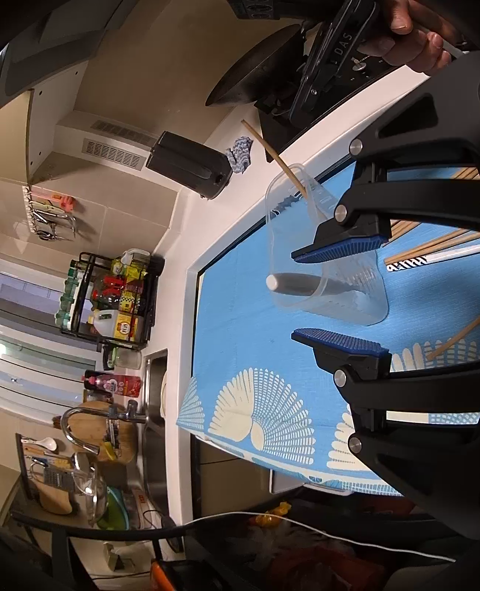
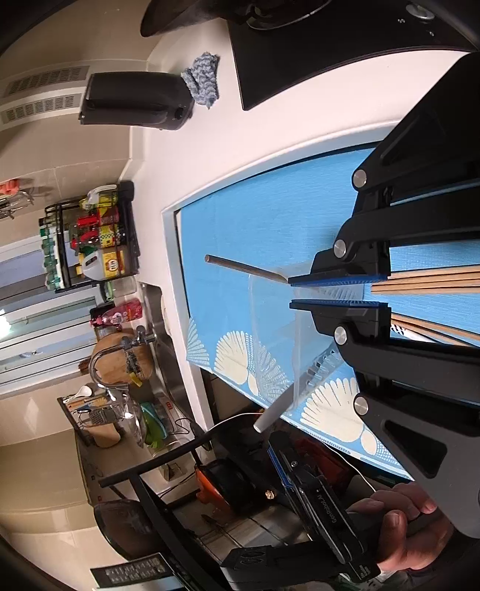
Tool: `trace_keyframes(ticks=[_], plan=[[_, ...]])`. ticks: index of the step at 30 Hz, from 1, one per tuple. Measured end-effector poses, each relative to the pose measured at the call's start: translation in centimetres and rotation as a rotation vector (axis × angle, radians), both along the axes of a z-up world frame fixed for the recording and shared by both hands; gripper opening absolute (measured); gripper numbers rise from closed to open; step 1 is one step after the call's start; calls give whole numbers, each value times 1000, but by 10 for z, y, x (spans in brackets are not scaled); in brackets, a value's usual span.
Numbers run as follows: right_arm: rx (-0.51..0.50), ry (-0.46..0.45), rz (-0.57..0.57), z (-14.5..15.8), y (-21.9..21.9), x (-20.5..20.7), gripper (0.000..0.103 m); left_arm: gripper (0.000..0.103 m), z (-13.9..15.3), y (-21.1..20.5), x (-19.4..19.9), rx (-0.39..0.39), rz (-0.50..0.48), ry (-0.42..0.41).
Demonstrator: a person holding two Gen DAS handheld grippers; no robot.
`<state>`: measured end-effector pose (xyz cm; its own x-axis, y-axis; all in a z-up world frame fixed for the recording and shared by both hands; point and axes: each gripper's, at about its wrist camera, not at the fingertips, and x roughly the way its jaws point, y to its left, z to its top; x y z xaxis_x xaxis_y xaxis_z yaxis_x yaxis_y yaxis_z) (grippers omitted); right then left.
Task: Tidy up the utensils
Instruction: 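Lower the fork into the clear container and open the left tool while the right drops its chopstick in, then grasp a chopstick with the left tool while the right tool grasps another chopstick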
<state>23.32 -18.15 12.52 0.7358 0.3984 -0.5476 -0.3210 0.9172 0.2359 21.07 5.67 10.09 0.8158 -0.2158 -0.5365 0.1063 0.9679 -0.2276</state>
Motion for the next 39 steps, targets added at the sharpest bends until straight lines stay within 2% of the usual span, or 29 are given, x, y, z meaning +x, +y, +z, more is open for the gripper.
trace_keyframes(ticks=[4, 8, 14, 17, 21, 28, 33, 39], plan=[[-3, -98, -44, 3, -9, -40, 9, 42, 0, -9, -32, 37, 16, -26], [-36, -164, -76, -9, -15, -85, 10, 43, -7, -19, -66, 79, 30, -51], [-59, -172, -103, -37, -25, -137, 10, 44, -35, -34, -114, 113, 53, -45], [-56, -139, -116, -56, -31, -154, 10, 44, -50, -41, -136, 111, 58, -18], [-70, -100, -118, -73, -35, -172, 11, 44, -61, -49, -158, 120, 66, -26], [-144, -81, -104, -101, -37, -183, 12, 44, -94, -58, -188, 92, 167, -14], [-155, -33, -113, -124, -44, -174, 12, 44, -124, -77, -205, 112, 137, 10], [-165, 31, -71, -145, -37, -161, 13, 44, -146, -81, -200, 125, 130, 62]])
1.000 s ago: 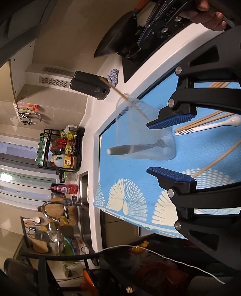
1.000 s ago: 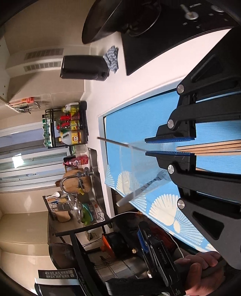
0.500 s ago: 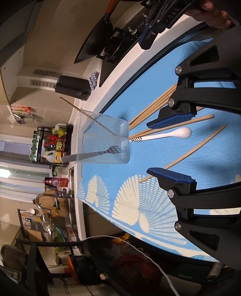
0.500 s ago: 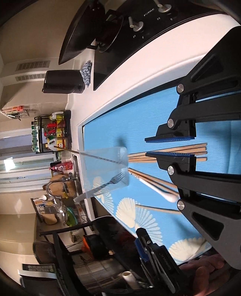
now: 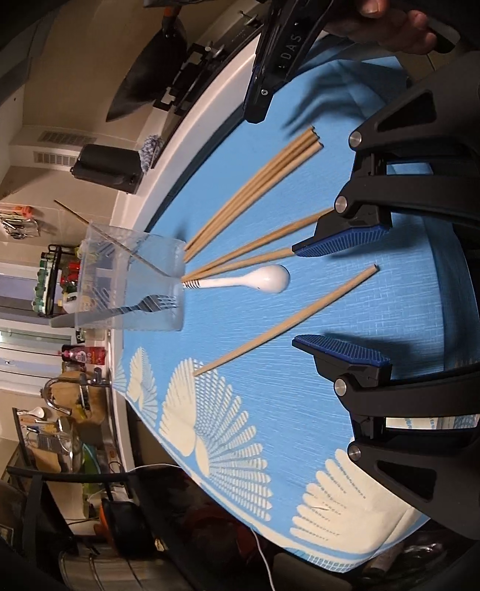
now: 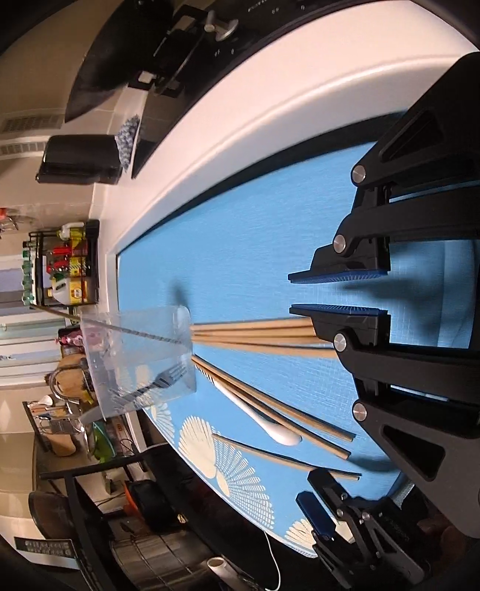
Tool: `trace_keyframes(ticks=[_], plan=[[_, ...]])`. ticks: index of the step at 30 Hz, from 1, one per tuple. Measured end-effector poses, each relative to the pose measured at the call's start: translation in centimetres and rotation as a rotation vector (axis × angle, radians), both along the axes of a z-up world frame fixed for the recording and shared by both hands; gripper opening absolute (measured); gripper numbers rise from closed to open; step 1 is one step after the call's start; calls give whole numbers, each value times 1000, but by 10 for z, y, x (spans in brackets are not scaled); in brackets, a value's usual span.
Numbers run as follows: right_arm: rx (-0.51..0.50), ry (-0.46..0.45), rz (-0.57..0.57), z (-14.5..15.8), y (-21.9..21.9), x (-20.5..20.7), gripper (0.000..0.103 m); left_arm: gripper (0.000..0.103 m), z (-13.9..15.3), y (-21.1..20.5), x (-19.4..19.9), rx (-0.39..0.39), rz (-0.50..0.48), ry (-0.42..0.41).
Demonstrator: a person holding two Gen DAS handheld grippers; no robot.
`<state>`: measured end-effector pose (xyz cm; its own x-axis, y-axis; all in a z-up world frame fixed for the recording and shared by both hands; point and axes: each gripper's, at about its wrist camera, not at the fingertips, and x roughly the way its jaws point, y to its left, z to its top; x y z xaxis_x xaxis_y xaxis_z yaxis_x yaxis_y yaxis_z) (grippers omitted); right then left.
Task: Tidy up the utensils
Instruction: 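Grasp a chopstick with the left tool while the right tool grasps another chopstick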
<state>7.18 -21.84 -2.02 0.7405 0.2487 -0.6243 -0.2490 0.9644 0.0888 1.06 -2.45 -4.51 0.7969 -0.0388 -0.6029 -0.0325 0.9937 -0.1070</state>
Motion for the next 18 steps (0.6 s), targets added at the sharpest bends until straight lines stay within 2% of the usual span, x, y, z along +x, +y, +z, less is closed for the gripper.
trace_keyframes(ticks=[6, 9, 16, 18], plan=[[-49, 75, 47, -21, 19, 10, 12, 44, -9, 3, 5, 1, 6, 32], [-80, 58, 45, -22, 23, 8, 14, 44, -12, 2, 6, 12, 6, 40], [-79, 72, 26, -25, 15, 9, 14, 44, -13, -1, 10, 73, 27, 46], [-83, 73, 31, -25, 16, 9, 14, 37, -12, 0, 10, 85, 30, 48]])
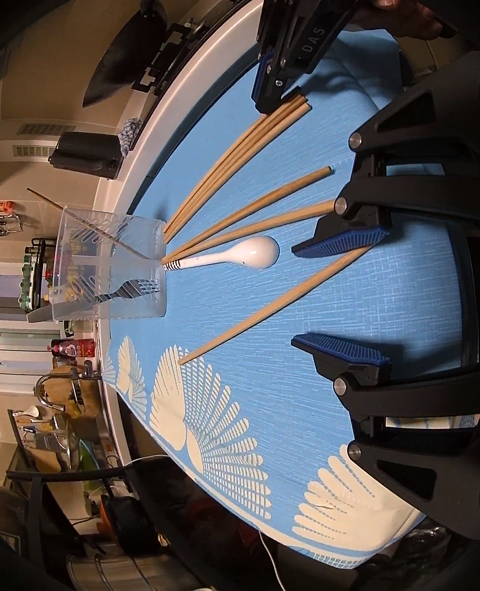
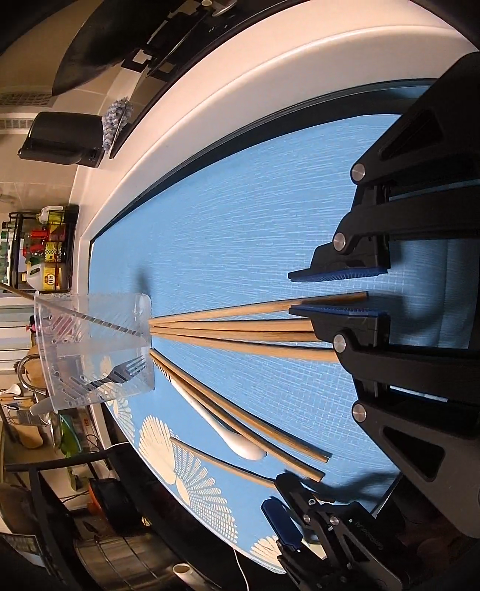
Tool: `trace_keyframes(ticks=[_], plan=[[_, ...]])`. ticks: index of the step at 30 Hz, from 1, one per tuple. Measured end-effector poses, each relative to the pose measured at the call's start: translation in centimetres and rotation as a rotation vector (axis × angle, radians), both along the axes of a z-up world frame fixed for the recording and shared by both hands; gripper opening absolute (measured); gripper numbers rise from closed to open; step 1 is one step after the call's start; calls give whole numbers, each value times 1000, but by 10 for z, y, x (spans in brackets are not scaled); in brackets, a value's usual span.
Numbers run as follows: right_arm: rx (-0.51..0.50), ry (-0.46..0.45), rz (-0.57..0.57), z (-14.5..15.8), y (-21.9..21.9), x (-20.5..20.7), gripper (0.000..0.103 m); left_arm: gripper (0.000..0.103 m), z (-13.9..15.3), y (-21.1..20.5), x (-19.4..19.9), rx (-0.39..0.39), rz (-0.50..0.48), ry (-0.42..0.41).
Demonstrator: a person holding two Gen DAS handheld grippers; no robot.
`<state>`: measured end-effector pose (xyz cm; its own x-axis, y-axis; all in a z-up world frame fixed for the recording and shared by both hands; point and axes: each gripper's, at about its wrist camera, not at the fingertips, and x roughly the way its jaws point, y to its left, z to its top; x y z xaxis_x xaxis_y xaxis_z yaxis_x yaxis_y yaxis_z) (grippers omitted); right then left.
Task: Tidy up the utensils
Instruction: 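Grasp a chopstick with the left tool while the right tool grasps another chopstick, then lift the chopsticks with the left tool while the right tool lifts its chopstick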
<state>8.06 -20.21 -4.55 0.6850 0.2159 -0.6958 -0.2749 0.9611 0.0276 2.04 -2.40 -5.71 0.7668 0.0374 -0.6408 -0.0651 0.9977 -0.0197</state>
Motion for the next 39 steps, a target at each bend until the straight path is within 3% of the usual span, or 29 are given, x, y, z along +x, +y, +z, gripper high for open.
trace_keyframes(ticks=[4, 6, 12, 20, 24, 32, 39], plan=[[13, 4, -1, -3, 0, 1, 7, 15, 1, 7, 0, 11, 12, 6], [23, 7, -6, -3, 0, 0, 6, 11, 2, 13, 0, 7, 18, 6], [50, 10, -87, -3, -12, -1, 6, 10, 1, 29, 2, -34, -57, -18], [65, 6, -173, -4, -20, -7, 7, 10, 1, 36, 9, 2, -216, -6], [62, 5, -165, -4, -18, -6, 8, 13, 0, 44, 9, -28, -165, -3], [70, 17, -156, -4, -18, -4, 6, 14, -1, 31, 8, 13, -117, -16], [93, 28, -159, -3, -18, -7, 6, 7, 2, 41, 11, 12, -105, 8]])
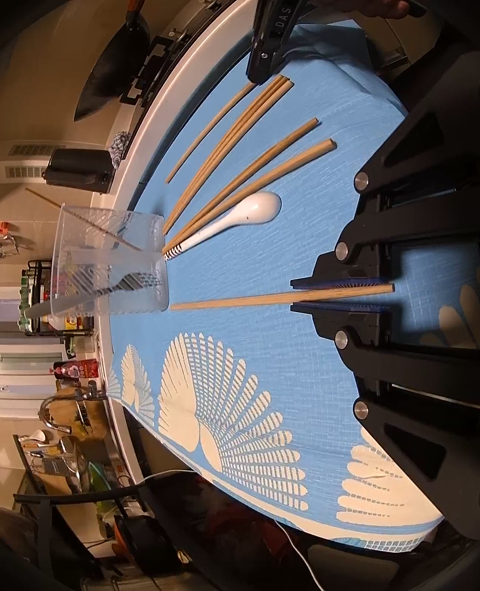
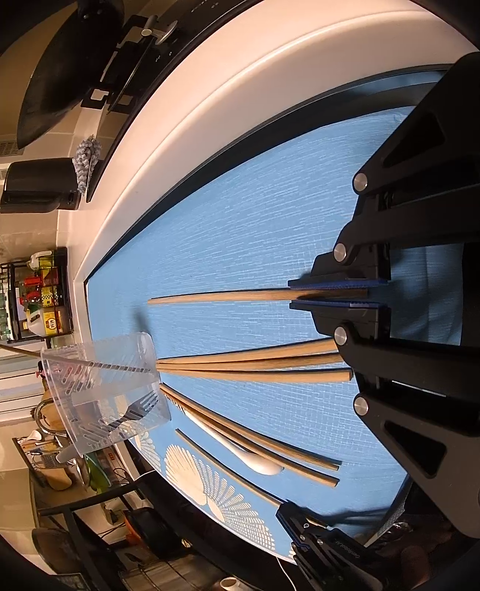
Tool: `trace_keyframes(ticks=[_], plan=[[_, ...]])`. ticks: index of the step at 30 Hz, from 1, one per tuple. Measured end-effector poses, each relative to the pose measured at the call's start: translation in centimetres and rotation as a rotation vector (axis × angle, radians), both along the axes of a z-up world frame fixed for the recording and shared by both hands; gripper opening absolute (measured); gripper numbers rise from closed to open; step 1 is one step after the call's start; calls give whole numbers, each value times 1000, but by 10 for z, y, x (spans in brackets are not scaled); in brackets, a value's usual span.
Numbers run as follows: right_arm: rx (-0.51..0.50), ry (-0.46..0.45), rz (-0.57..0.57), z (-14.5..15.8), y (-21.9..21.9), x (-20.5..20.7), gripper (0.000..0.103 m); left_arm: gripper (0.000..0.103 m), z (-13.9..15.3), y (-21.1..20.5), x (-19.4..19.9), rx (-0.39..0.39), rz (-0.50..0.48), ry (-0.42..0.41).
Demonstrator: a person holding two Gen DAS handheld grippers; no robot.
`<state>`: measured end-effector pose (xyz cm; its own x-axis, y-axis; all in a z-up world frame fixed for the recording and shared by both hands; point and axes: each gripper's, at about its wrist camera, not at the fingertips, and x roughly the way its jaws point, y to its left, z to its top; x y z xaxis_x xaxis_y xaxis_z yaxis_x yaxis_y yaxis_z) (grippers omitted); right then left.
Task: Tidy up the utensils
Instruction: 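Lift the chopsticks with the left tool while the right tool lifts its chopstick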
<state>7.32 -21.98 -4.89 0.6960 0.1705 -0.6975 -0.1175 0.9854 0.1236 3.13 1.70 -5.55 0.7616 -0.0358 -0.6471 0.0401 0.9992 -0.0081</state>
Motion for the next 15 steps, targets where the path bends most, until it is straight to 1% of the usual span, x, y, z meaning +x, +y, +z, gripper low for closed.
trace_keyframes(ticks=[4, 15], plan=[[-4, -7, -3, -1, 2, -2, 6, 7, 0, 8, -1, -28, 14, 2], [-14, -11, 23, -1, 4, 1, 7, 7, -3, 6, -3, -31, 23, -17]])
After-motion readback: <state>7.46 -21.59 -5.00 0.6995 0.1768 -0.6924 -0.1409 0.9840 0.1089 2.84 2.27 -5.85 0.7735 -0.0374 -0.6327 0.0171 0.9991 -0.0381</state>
